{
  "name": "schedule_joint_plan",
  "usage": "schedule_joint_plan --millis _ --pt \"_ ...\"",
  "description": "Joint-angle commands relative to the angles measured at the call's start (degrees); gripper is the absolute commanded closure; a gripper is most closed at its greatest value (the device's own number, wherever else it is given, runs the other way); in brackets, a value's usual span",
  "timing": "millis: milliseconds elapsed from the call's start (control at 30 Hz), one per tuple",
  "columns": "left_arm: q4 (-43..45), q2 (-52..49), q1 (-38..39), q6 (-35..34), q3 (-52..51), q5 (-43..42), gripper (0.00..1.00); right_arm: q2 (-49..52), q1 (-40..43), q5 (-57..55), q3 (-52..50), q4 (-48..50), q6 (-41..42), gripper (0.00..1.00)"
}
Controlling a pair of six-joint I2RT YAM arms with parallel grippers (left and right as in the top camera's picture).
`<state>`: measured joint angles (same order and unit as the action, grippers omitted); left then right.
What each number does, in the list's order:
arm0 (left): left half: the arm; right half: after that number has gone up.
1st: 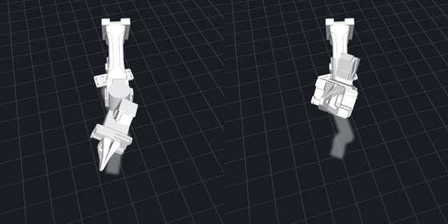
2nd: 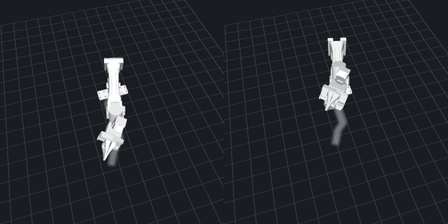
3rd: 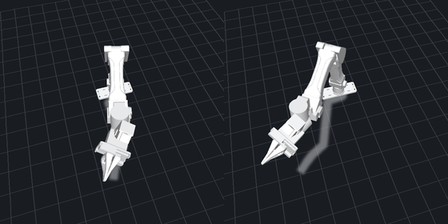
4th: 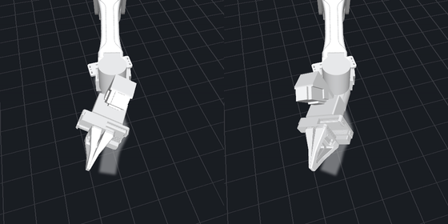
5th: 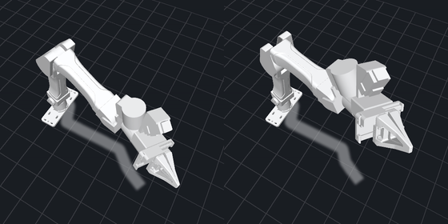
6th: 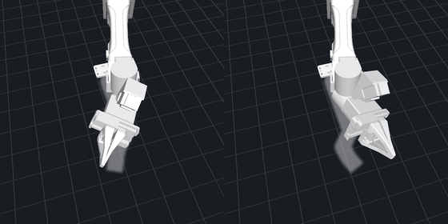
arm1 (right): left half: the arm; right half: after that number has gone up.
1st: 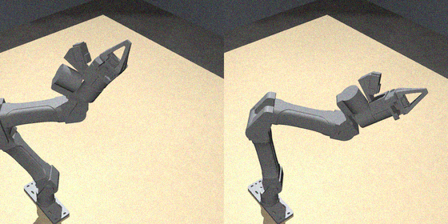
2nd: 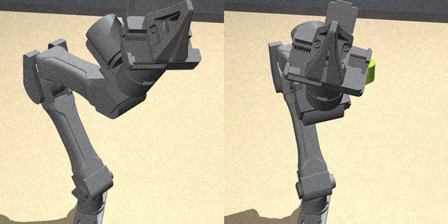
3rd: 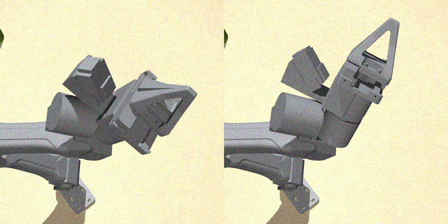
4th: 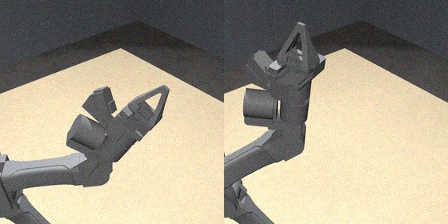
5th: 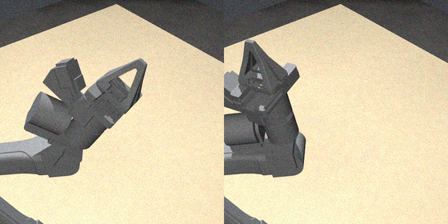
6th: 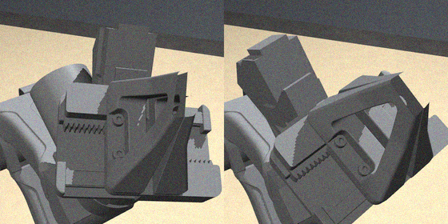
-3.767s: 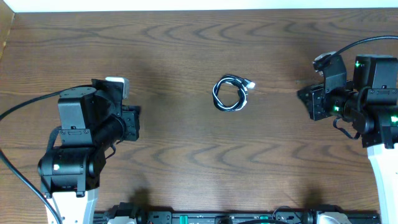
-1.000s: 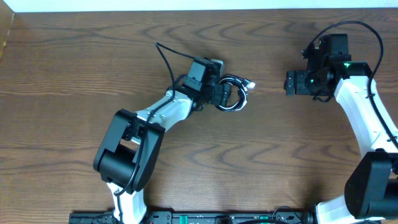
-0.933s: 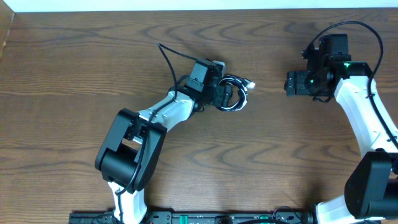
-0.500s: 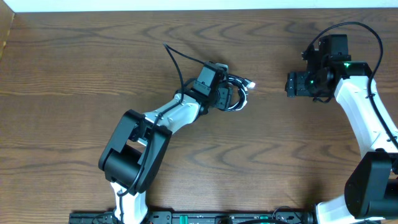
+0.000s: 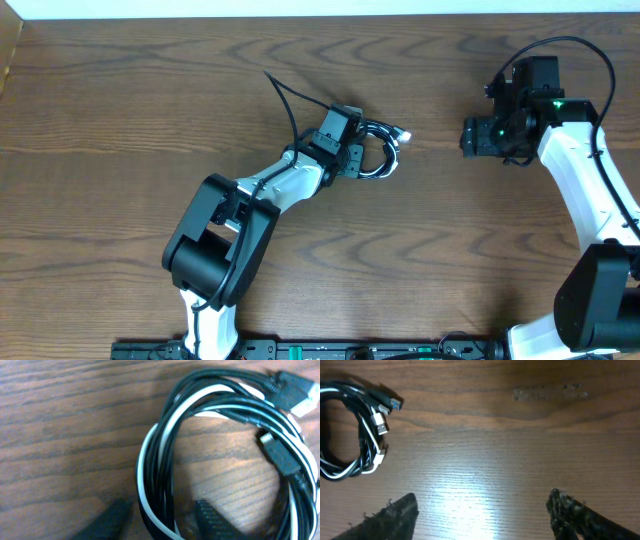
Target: Untangle cables
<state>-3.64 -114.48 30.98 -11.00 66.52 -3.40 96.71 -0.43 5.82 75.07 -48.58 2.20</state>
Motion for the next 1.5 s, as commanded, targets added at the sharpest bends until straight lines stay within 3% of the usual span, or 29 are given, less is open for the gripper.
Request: schedule_joint_plan --millis 0,33,67,267,400,633,900,1133,1233,1367,1467 --pt "-0.1 -0.7 0.2 -0.1 1.0 1.3 0.78 -0.1 0.1 -0.3 0.8 -0.1 -0.1 0.28" --pt "-0.1 -0.7 0.2 -0.1 1.0 1.2 0.89 -0.1 0.1 -0.3 0.8 -0.1 -0.1 0.3" --pt "-0.1 -0.7 0.2 -0.1 1.0 1.0 0.92 -0.1 0.1 -0.3 0.8 0.0 -0.1 0.31" --pt "0.3 -0.6 0.2 -0.7 1.0 -0.7 0.92 0.0 0.1 -0.3 0.8 0.5 -0.1 0.31" --pt "0.3 1.3 0.2 -2.8 1.1 -0.8 0.92 0.0 0.1 -0.3 0.5 0.6 -0.1 0.39" --pt "2.4 10.3 0.2 -2.9 1.1 -5.4 0.92 0.0 0.0 3.5 -0.8 1.7 -0.1 0.34" --pt "2.4 20.1 -0.1 -2.9 1.1 -5.4 0.92 0.0 -0.1 16.2 -1.4 2.1 -1.7 0.14" --pt "2.0 22.3 -0.1 -3.1 1.0 -11.3 0.92 0.0 -1.2 23.8 -1.4 3.4 -3.1 0.1" --pt "1.1 22.1 -0.1 -3.4 1.0 -12.7 0.92 0.0 -1.9 23.7 -1.4 4.8 -1.3 0.15" --pt "0.9 22.1 0.1 -5.2 1.0 -13.0 0.92 0.0 -2.0 23.7 -1.4 8.6 5.9 0.33" --pt "0.9 22.1 0.1 -5.2 1.0 -15.3 0.93 0.0 -2.1 23.7 -1.4 11.6 10.9 0.37"
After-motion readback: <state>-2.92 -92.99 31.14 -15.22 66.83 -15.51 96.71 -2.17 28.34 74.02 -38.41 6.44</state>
